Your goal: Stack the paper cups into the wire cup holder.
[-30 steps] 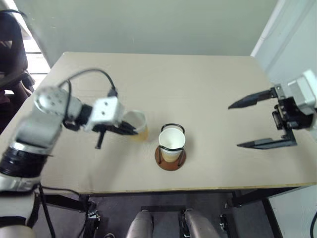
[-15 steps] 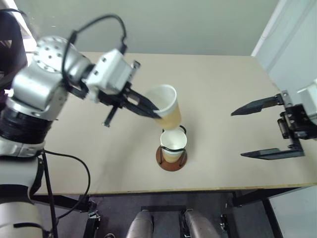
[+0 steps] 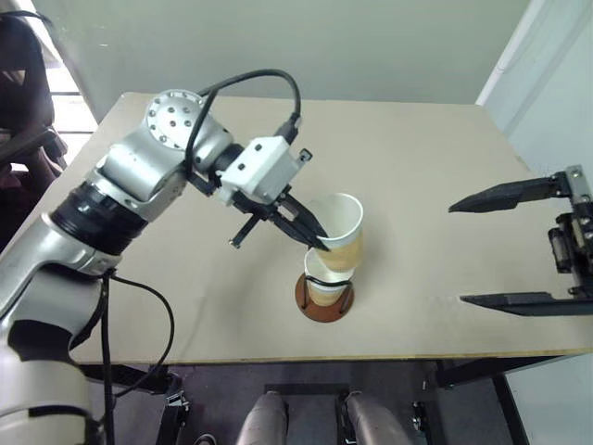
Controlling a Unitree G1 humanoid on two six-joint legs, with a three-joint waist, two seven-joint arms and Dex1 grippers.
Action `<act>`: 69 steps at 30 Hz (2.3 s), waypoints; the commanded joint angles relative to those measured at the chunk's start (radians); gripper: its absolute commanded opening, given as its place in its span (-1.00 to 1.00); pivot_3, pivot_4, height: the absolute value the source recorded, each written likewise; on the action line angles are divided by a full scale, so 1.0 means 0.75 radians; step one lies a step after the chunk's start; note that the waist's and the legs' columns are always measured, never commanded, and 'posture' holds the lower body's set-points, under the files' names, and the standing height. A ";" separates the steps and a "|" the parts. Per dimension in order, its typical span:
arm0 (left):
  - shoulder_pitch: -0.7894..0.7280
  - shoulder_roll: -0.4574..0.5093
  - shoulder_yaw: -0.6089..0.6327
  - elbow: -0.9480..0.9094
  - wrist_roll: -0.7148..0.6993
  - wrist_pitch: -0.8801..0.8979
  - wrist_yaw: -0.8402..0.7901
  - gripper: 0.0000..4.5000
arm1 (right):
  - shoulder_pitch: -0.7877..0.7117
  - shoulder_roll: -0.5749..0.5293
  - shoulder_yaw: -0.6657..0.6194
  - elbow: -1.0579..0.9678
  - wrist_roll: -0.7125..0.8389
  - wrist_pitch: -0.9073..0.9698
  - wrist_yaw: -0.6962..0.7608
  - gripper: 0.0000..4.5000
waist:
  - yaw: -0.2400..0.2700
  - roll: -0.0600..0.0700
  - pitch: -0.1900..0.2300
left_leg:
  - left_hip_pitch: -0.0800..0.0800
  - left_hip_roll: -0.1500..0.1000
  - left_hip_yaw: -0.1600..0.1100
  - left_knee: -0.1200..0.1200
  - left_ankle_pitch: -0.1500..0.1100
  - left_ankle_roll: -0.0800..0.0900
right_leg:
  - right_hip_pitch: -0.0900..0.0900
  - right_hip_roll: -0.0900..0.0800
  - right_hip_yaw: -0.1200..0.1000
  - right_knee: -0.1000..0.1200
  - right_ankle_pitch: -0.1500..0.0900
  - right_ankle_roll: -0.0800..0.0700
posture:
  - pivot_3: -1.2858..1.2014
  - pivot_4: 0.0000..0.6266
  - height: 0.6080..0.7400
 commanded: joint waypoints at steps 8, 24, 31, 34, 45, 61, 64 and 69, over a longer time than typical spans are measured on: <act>-0.072 -0.007 -0.098 0.041 -0.003 -0.102 -0.056 -0.98 | 0.029 -0.026 -0.181 0.025 0.091 0.065 -0.126 1.00 | 0.002 0.000 0.000 | -0.002 0.000 -0.001 0.004 -0.001 0.002 | 0.000 0.000 0.000 0.000 0.001 0.002 | 0.03 -0.52 1.00; -0.130 -0.022 -0.201 0.128 0.013 -0.197 -0.056 -0.98 | 0.103 -0.031 -0.233 -0.005 0.082 0.053 -0.168 1.00 | 0.004 0.001 0.001 | -0.009 -0.001 0.000 0.020 -0.009 0.012 | 0.000 -0.001 0.000 0.000 0.002 0.006 | 0.03 -0.52 1.00; -0.098 -0.064 -0.178 0.133 0.095 -0.193 -0.056 -0.98 | 0.098 -0.036 -0.214 -0.006 0.079 0.042 -0.186 1.00 | 0.007 0.001 0.001 | -0.009 -0.001 0.000 0.021 -0.009 0.013 | 0.000 -0.001 0.000 0.000 0.003 0.007 | 0.03 -0.52 1.00; -0.095 -0.070 -0.173 0.127 0.109 -0.171 -0.056 -0.98 | 0.098 -0.037 -0.209 -0.005 0.077 0.038 -0.188 1.00 | 0.007 0.001 0.001 | -0.009 -0.002 0.001 0.021 -0.009 0.013 | 0.000 -0.001 0.000 0.000 0.003 0.007 | 0.03 -0.52 1.00; -0.073 -0.069 -0.166 0.106 0.145 -0.177 -0.056 0.09 | 0.085 -0.040 -0.149 0.013 0.053 -0.011 -0.191 1.00 | 0.007 0.001 0.001 | -0.009 -0.002 0.001 0.021 -0.009 0.013 | 0.000 0.000 0.000 0.000 0.003 0.008 | 0.03 -0.52 1.00; 0.402 0.341 0.638 0.099 0.141 0.288 0.030 0.98 | 0.252 -0.025 0.268 0.466 -0.504 -0.567 0.161 1.00 | -0.042 0.013 -0.005 | -0.007 0.000 0.003 0.019 -0.009 0.014 | -0.004 0.002 0.002 0.001 0.005 0.009 | 0.03 -0.52 1.00; 0.756 0.487 0.895 -0.049 0.090 0.424 0.110 0.98 | 0.175 -0.015 0.310 0.552 -0.544 -0.638 0.179 1.00 | -0.038 0.017 -0.004 | -0.007 0.001 0.002 0.017 -0.009 0.014 | -0.006 0.001 0.002 0.003 0.004 0.008 | 0.03 -0.52 1.00; 1.439 0.507 1.521 -0.369 0.048 0.675 0.228 0.98 | 0.066 0.012 0.382 0.669 -0.585 -0.689 0.210 1.00 | -0.033 0.014 -0.005 | -0.007 0.002 0.003 0.016 -0.010 0.014 | -0.005 0.002 0.000 0.004 -0.003 -0.004 | 0.03 -0.52 1.00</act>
